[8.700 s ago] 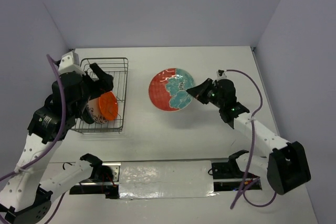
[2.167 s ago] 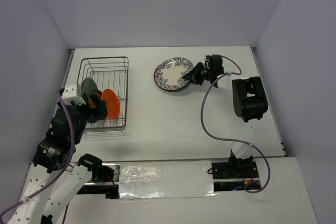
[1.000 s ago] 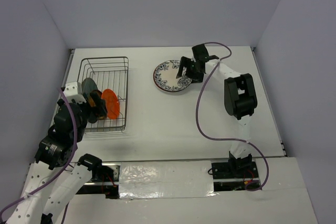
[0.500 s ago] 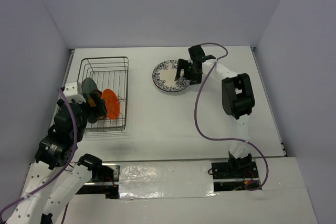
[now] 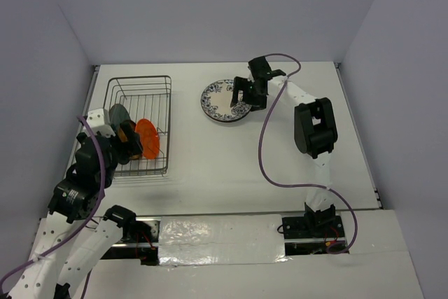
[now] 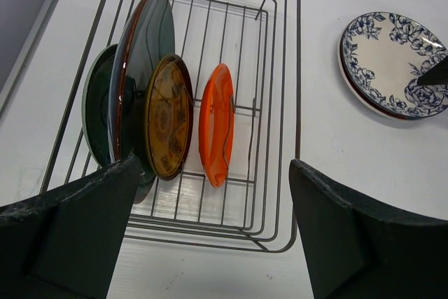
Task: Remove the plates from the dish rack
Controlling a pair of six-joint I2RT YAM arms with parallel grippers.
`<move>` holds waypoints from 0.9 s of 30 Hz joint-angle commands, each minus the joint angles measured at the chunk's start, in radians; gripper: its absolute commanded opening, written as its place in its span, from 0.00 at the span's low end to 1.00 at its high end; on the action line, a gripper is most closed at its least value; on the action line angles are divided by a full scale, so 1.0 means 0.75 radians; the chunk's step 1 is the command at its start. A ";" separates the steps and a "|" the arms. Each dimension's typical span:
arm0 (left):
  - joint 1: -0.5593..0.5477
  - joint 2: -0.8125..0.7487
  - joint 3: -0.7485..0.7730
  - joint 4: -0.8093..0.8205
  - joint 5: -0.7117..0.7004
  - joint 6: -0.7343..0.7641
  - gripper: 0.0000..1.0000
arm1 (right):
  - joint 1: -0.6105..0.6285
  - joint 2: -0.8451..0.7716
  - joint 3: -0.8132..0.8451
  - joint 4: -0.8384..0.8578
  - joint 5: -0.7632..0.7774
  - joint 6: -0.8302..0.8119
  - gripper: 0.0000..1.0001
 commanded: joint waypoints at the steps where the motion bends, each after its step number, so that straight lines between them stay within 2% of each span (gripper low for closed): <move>1: -0.002 0.012 0.025 0.016 -0.049 -0.023 0.99 | 0.025 0.013 0.046 0.011 -0.040 -0.025 1.00; 9: -0.002 0.061 0.061 -0.054 -0.165 -0.068 1.00 | 0.012 -0.091 -0.088 -0.018 -0.011 -0.117 1.00; 15: -0.002 0.186 0.186 -0.189 -0.323 -0.137 0.99 | 0.004 -0.187 -0.235 -0.010 0.005 -0.171 1.00; 19: 0.000 0.321 0.349 -0.318 -0.450 -0.154 0.99 | 0.006 -0.428 -0.481 0.119 0.036 -0.146 1.00; 20: 0.000 0.341 0.368 -0.328 -0.468 -0.136 1.00 | 0.006 -0.552 -0.534 0.190 0.030 -0.130 1.00; 23: 0.004 0.445 0.430 -0.332 -0.544 -0.093 0.98 | 0.014 -0.810 -0.763 0.347 -0.072 -0.085 1.00; 27: 0.090 0.617 0.475 -0.289 -0.485 0.010 0.96 | 0.065 -1.083 -1.039 0.491 -0.172 -0.056 1.00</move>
